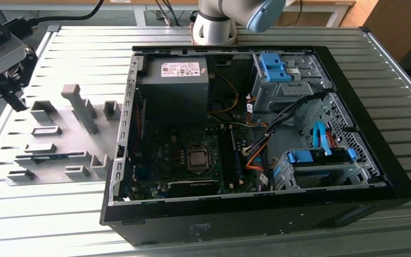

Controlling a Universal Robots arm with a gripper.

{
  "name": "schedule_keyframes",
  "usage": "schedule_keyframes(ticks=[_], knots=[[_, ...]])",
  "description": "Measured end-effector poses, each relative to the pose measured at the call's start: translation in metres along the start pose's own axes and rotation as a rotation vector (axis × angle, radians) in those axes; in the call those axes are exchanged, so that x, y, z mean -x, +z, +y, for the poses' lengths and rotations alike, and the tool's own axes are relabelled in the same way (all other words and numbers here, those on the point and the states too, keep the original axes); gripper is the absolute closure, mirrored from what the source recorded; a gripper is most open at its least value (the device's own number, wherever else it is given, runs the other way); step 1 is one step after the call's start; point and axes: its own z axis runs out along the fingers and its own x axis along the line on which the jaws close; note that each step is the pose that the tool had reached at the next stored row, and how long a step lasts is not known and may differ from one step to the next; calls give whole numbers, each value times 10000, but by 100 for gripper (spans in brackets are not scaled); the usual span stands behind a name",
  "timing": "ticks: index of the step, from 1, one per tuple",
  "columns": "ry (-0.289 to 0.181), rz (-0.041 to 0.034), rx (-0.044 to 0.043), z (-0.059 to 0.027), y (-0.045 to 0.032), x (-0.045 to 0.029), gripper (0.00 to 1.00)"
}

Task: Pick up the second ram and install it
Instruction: 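Pick up the second ram and move it above second insertion slot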

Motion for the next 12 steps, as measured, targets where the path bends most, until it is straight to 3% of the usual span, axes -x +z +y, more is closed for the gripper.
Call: schedule_keyframes(ticks=[12], knots=[[-80, 2, 1, 0, 0, 0, 89]])
